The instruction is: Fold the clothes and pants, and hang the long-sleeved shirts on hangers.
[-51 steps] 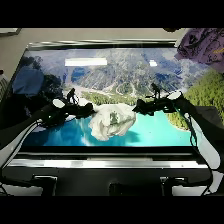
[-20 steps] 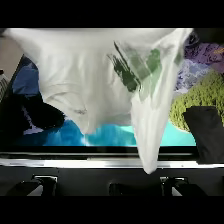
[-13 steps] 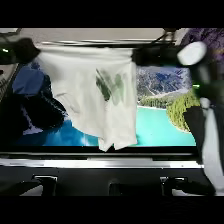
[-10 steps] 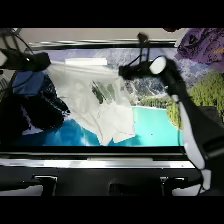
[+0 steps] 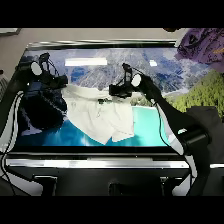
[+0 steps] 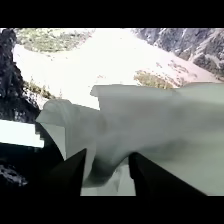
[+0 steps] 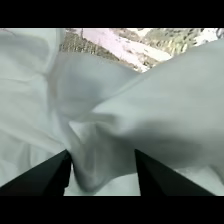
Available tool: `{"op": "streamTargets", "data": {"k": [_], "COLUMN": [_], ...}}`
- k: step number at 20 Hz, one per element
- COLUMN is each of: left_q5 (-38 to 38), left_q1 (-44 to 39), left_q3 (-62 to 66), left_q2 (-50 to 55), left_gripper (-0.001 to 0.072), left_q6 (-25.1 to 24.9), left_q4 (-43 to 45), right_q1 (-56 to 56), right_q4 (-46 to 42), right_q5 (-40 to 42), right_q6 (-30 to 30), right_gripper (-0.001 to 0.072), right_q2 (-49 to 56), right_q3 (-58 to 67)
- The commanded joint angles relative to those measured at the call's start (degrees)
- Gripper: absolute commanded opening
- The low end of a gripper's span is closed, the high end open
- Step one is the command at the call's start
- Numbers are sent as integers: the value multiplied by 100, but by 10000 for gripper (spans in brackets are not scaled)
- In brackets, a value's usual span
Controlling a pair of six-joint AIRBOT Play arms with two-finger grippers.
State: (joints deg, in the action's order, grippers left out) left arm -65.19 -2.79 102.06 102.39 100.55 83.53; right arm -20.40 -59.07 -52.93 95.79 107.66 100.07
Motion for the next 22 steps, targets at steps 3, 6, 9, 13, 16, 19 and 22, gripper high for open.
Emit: {"op": "streamTargets", "data": {"k": [3, 6, 9, 13, 16, 19, 22], "left_q5": [-804, -1436, -1491, -1351, -1327, -1344, -1298], "left_q1": [481, 1036, 1578, 1845, 1840, 1840, 1840], "left_q3": [138, -17, -785, -2406, -3209, -3467, -3471], "left_q2": [-566, -1207, -2059, -3163, -3528, -3504, -3471], "left_gripper": [563, 562, 561, 561, 560, 561, 561], "left_q6": [-363, -498, -621, -629, -627, -625, -625], "left_q4": [-101, -216, -546, -704, -704, -704, -706], "right_q1": [1080, 2098, 3156, 3711, 3609, 3128, 2461], "right_q4": [289, 212, 721, 1099, 1904, 2114, 2218], "right_q5": [-1268, -2581, -3296, -2778, -2253, -1379, -614], "right_q6": [-334, -1075, -1537, -2006, -2503, -2682, -2767], "right_gripper": [566, 564, 559, 559, 559, 559, 560], "right_q2": [-1014, -1650, -2103, -2824, -2944, -2942, -2924], "right_q3": [2, -11, -748, -3362, -4966, -5834, -6183]}}
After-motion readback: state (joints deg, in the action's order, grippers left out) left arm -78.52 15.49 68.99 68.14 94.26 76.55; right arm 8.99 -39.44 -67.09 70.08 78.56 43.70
